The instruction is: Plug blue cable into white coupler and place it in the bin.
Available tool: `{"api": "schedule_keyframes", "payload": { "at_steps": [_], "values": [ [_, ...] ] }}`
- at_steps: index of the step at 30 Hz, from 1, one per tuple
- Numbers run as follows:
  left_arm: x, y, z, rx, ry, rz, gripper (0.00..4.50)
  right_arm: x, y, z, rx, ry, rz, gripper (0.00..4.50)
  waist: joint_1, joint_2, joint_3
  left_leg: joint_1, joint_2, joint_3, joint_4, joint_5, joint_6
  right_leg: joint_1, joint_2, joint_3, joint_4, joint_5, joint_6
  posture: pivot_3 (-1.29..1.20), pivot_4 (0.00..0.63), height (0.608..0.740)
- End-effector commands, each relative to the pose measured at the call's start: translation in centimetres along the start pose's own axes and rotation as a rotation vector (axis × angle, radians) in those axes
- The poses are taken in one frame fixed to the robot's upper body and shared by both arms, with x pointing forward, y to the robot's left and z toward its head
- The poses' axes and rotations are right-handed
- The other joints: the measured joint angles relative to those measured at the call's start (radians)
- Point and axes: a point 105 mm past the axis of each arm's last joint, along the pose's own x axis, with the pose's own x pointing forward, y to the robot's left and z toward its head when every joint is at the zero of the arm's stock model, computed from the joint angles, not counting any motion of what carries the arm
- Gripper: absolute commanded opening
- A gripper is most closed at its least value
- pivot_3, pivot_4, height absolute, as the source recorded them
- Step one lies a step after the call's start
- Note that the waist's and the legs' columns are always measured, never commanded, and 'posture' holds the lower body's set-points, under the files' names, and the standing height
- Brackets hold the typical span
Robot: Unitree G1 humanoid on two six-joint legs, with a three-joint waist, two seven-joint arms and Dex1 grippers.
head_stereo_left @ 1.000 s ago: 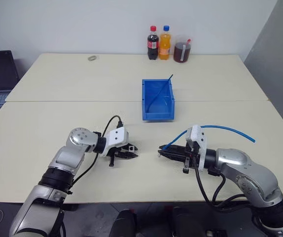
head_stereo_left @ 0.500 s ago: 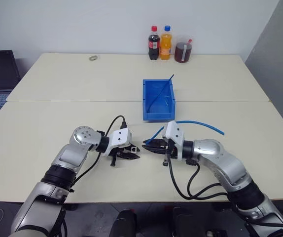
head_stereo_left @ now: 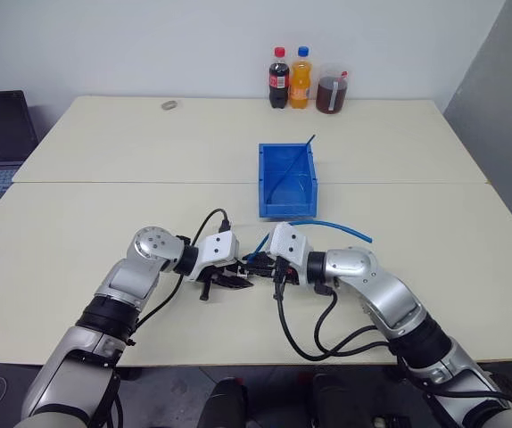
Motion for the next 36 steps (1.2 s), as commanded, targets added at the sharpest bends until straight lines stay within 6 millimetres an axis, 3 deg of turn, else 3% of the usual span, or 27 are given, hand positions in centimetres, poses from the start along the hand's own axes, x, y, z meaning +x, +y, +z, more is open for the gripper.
{"api": "schedule_keyframes", "payload": {
  "at_steps": [1, 28, 36],
  "values": [
    [0.8, -0.9, -1.1, -0.038, 0.030, -0.053, 0.80, 0.5, 0.4, 1.0, -0.045, -0.027, 0.017, 0.12, 0.000, 0.000, 0.000, 0.000, 0.000, 0.000, 0.000, 0.000, 0.000, 0.000, 0.000, 0.000, 0.000, 0.000, 0.000, 0.00, 0.150, 0.740],
    [0.7, -1.3, -1.1, -0.033, 0.036, -0.070, 0.80, 1.2, -0.5, -1.4, -0.069, 0.062, 0.030, 0.11, -0.002, 0.000, -0.003, 0.002, 0.000, 0.000, 0.000, 0.000, 0.000, 0.001, 0.000, 0.000, 0.002, 0.000, 0.000, 0.00, 0.150, 0.740],
    [0.7, -1.3, -1.0, -0.029, 0.037, -0.066, 0.80, 1.3, 0.3, -1.8, -0.103, 0.087, 0.123, 0.11, -0.002, 0.000, -0.003, 0.003, 0.000, 0.000, 0.000, 0.000, 0.000, 0.001, 0.000, 0.000, 0.003, 0.000, 0.000, 0.00, 0.150, 0.740]
  ]
}}
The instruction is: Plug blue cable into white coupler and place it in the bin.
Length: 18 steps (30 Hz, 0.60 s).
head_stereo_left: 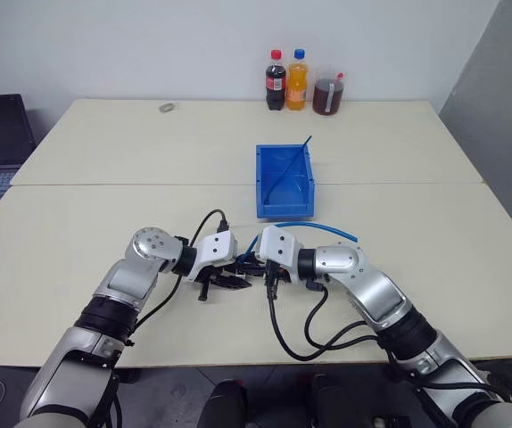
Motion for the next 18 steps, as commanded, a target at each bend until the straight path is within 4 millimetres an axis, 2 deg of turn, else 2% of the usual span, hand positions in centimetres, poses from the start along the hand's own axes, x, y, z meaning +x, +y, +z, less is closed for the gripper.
{"api": "schedule_keyframes", "payload": {
  "at_steps": [1, 7, 14, 18],
  "values": [
    [0.8, -1.2, -0.8, -0.016, 0.027, -0.065, 0.80, 0.2, 1.0, -1.5, -0.006, 0.070, 0.069, 0.11, 0.000, 0.000, 0.000, 0.000, 0.000, 0.000, 0.000, 0.000, 0.000, 0.000, 0.000, 0.000, 0.000, 0.000, 0.000, 0.00, 0.150, 0.740],
    [0.7, -1.1, -0.8, -0.020, 0.026, -0.058, 0.80, 0.2, 1.9, -2.0, -0.038, 0.104, 0.149, 0.11, 0.000, 0.000, -0.001, 0.000, 0.000, 0.000, 0.000, 0.000, 0.000, 0.000, 0.000, 0.000, 0.000, 0.000, 0.000, 0.00, 0.150, 0.740],
    [0.8, -1.1, -0.8, -0.017, 0.025, -0.055, 0.80, 1.0, 0.9, -2.0, -0.006, 0.121, 0.155, 0.11, 0.000, 0.000, -0.001, 0.001, 0.000, 0.000, 0.000, 0.000, 0.000, 0.001, 0.000, 0.000, 0.000, 0.000, 0.000, 0.00, 0.150, 0.740],
    [0.7, -1.2, -0.9, -0.019, 0.026, -0.055, 0.80, 1.4, 1.3, -1.9, 0.026, 0.141, 0.206, 0.11, -0.003, 0.000, -0.001, 0.004, 0.000, 0.000, 0.000, 0.000, 0.000, 0.002, 0.000, 0.000, 0.002, 0.000, 0.000, 0.00, 0.150, 0.740]
  ]
}}
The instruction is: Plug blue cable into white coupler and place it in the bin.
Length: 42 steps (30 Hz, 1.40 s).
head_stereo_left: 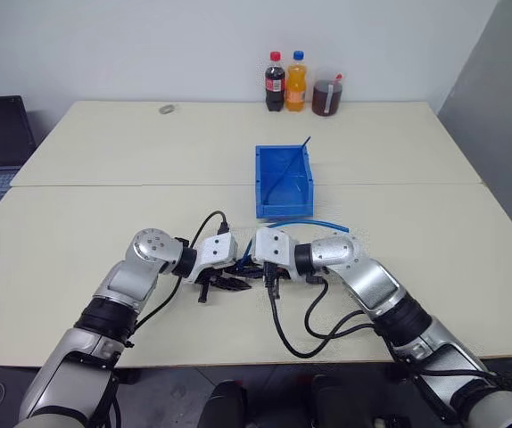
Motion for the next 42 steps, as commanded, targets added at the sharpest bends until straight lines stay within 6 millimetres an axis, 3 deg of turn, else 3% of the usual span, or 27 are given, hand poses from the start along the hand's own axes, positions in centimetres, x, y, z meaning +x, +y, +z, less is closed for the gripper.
{"api": "schedule_keyframes", "payload": {
  "at_steps": [1, 13, 17, 34, 42],
  "values": [
    [0.7, -1.0, -0.7, -0.019, 0.023, -0.049, 0.80, 1.1, 1.7, -1.5, 0.089, 0.081, 0.101, 0.11, -0.002, 0.000, 0.000, 0.000, 0.000, 0.000, 0.000, 0.000, 0.000, 0.000, 0.000, 0.000, 0.001, 0.000, 0.000, 0.00, 0.150, 0.740],
    [0.6, -1.2, -0.9, -0.028, 0.021, -0.049, 0.80, 2.3, 3.4, -4.2, 0.159, 0.215, 0.146, 0.11, -0.017, 0.002, -0.020, 0.003, 0.000, 0.000, -0.001, 0.000, 0.000, 0.002, 0.000, 0.000, 0.000, -0.001, -0.002, 0.00, 0.150, 0.740],
    [0.6, -1.1, -0.8, -0.030, 0.021, -0.043, 0.80, 2.6, 3.8, -5.0, 0.189, 0.238, 0.152, 0.11, -0.022, 0.002, -0.022, 0.013, 0.000, 0.000, -0.003, 0.000, 0.000, 0.012, 0.001, 0.000, -0.002, -0.005, 0.002, 0.00, 0.150, 0.740],
    [0.3, -1.0, -1.2, -0.044, 0.022, -0.019, 0.80, 1.1, 6.3, -8.8, 0.269, 0.331, 0.197, 0.11, -0.021, 0.008, -0.033, 0.014, 0.001, -0.001, -0.005, -0.001, 0.001, 0.014, 0.002, 0.000, -0.007, -0.005, 0.003, 0.00, 0.150, 0.740],
    [0.3, -0.8, -1.3, -0.031, 0.025, 0.004, 0.80, 1.8, 5.0, -6.5, 0.271, 0.227, 0.135, 0.11, -0.020, 0.011, -0.037, 0.014, 0.001, 0.000, -0.005, -0.001, 0.001, 0.015, 0.001, 0.000, -0.008, -0.006, 0.003, 0.00, 0.150, 0.740]
  ]
}}
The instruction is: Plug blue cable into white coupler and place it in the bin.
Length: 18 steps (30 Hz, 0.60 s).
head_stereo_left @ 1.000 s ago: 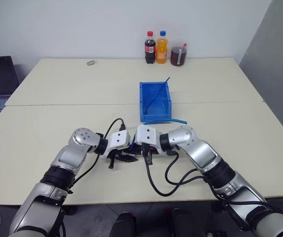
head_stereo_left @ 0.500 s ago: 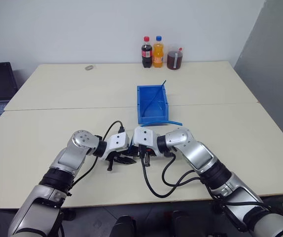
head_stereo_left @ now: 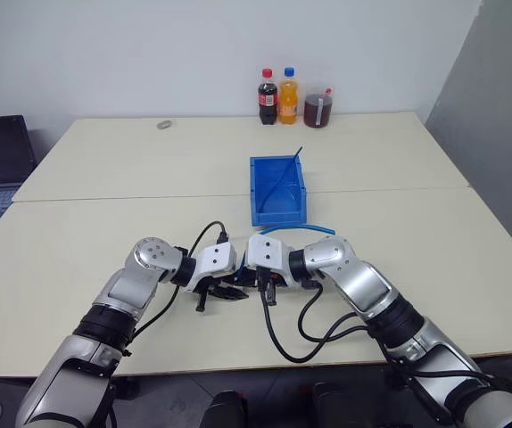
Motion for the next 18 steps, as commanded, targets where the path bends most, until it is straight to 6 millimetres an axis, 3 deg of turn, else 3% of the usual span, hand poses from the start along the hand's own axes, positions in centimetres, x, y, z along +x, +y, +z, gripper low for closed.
{"api": "schedule_keyframes", "payload": {
  "at_steps": [1, 5, 7, 13, 18],
  "values": [
    [-0.1, 0.2, 0.0, 0.004, -0.005, 0.026, 0.80, 1.4, 2.7, -4.5, 0.171, 0.117, 0.075, 0.11, 0.000, 0.000, 0.000, 0.000, 0.000, 0.000, 0.000, 0.000, 0.000, 0.000, 0.000, 0.000, 0.000, 0.000, 0.000, 0.00, 0.150, 0.740],
    [-0.2, 0.2, -0.3, -0.020, -0.018, 0.058, 0.80, 0.8, 1.0, -2.3, 0.135, 0.006, -0.024, 0.11, 0.000, 0.000, 0.000, 0.000, 0.000, 0.000, 0.000, 0.000, 0.000, 0.000, 0.000, 0.000, 0.000, 0.000, 0.000, 0.00, 0.150, 0.740],
    [-0.5, 0.4, -0.4, -0.019, -0.031, 0.088, 1.50, 0.2, 0.5, -1.2, 0.125, -0.044, -0.067, 0.11, 0.000, 0.000, 0.001, -0.001, 0.000, 0.000, 0.000, 0.000, 0.000, -0.001, 0.000, 0.000, 0.000, 0.000, 0.000, 0.00, 0.150, 0.740],
    [-1.6, 0.8, 0.2, -0.053, -0.115, 0.162, 2.76, -1.8, 0.6, 1.2, 0.103, -0.137, -0.102, 0.11, 0.001, -0.002, 0.009, -0.004, 0.001, -0.001, 0.000, 0.000, 0.000, -0.004, 0.000, -0.001, 0.000, 0.000, 0.000, 0.00, 0.150, 0.740],
    [-3.1, 0.9, 1.6, -0.073, -0.179, 0.203, 3.84, -3.7, -0.9, 4.6, 0.112, -0.260, -0.194, 0.11, 0.001, -0.006, 0.016, -0.014, 0.001, -0.002, 0.000, 0.000, 0.000, -0.013, 0.000, -0.001, 0.001, 0.000, 0.000, 0.00, 0.150, 0.740]
  ]
}}
